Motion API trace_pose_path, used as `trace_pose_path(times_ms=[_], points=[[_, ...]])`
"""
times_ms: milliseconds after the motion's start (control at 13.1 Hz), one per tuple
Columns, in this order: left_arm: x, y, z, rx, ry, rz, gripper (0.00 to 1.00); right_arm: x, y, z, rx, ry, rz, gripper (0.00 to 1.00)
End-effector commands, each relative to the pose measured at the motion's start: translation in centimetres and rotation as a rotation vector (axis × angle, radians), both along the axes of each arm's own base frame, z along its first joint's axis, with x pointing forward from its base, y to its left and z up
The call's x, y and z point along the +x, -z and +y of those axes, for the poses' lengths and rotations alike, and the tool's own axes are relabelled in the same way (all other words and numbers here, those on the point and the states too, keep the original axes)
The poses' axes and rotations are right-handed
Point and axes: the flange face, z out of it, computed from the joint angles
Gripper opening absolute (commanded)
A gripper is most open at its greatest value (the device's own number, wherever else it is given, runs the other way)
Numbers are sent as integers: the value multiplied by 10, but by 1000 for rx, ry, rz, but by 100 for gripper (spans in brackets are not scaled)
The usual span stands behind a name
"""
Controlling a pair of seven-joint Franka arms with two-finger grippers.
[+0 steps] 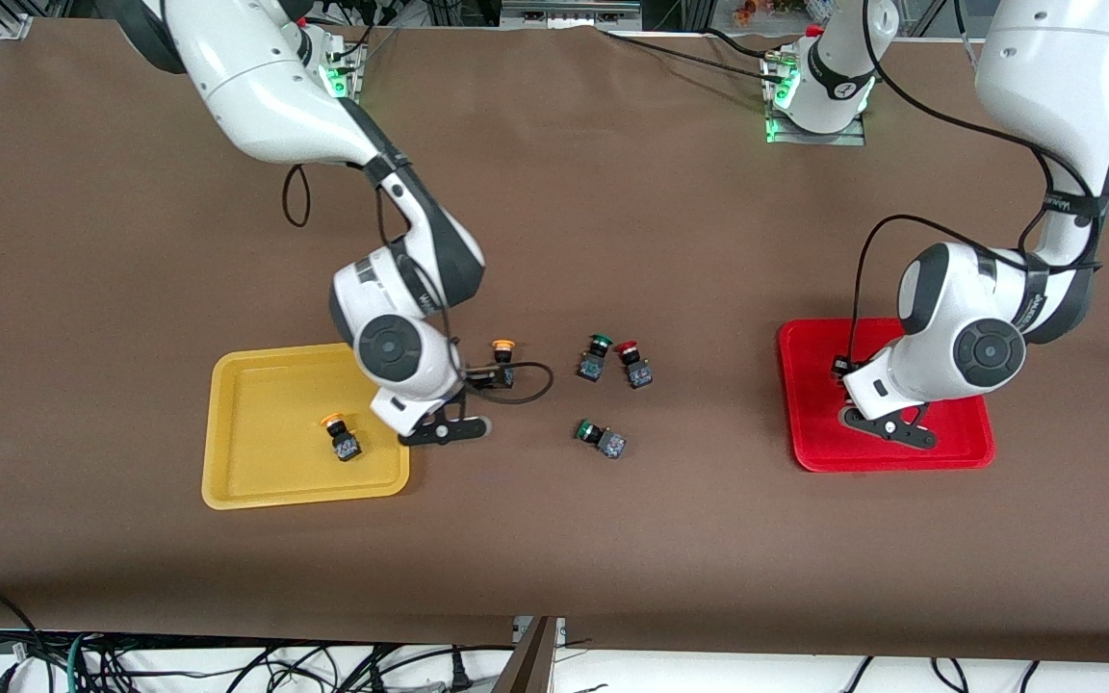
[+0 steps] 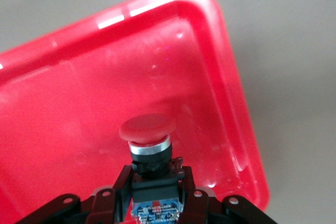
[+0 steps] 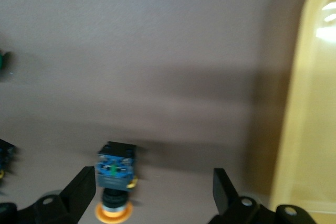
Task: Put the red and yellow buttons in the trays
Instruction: 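Release the red button in the red tray while the right gripper grasps another orange button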
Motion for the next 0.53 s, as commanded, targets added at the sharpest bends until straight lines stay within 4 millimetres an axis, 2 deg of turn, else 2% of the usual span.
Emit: trace_pose_path(times_ms=[0, 76, 153, 305, 458], points=[[1, 17, 2, 33, 45, -4, 46, -14, 32, 7, 21, 71, -15, 99], [1, 18, 6, 33, 37, -2, 81, -19, 36, 14, 22, 103, -21, 99], [1, 11, 6, 34, 36, 0, 100, -21, 41, 16, 17, 129, -13, 99], [5, -23, -10, 30, 29, -15, 100, -26, 47, 22, 23, 138, -6, 99], [15, -58, -59, 11, 21, -57, 100, -29, 56, 22, 34, 147, -7, 99]])
